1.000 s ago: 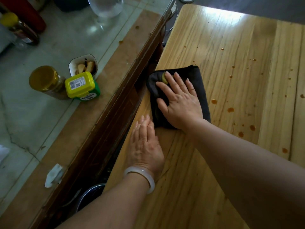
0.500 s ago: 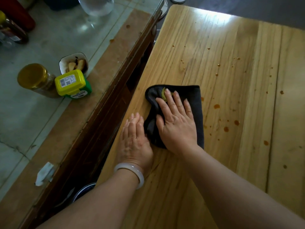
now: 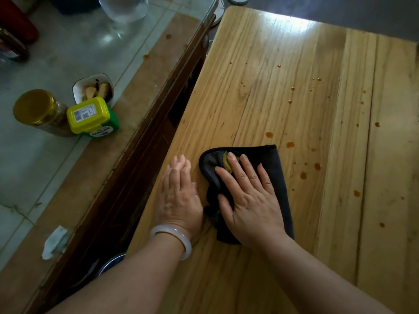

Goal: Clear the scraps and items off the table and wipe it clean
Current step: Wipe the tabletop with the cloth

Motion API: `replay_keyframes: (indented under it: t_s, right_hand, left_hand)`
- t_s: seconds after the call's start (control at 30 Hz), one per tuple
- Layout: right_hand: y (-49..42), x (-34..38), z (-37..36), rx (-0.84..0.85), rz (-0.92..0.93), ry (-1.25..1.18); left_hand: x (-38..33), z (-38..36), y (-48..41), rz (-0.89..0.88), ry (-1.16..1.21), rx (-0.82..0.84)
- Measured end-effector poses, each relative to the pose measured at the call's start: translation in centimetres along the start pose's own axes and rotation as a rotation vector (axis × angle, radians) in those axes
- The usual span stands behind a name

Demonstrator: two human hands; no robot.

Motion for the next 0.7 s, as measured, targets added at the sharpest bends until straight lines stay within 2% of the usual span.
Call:
replay_keyframes:
  t_s: [0.3,0.7]
  right_hand:
    - [-5.7,-2.1,1.5,-0.006,-0.058,0.025]
    - [-11.3,-4.3,2.5,-0.001,-0.088,0.036]
  left_hand:
    - [-0.1,0.2,0.1,0.018,-0.036,0.057]
    - [-0.3,0.2,0.0,0.013,-0.033,0.039]
Point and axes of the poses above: each hand's wrist, its own y-axis away from the middle knuckle, its own z-axis out of the back of the hand, x = y × z, the point moved 3 cm from there along -y, towards the middle knuckle
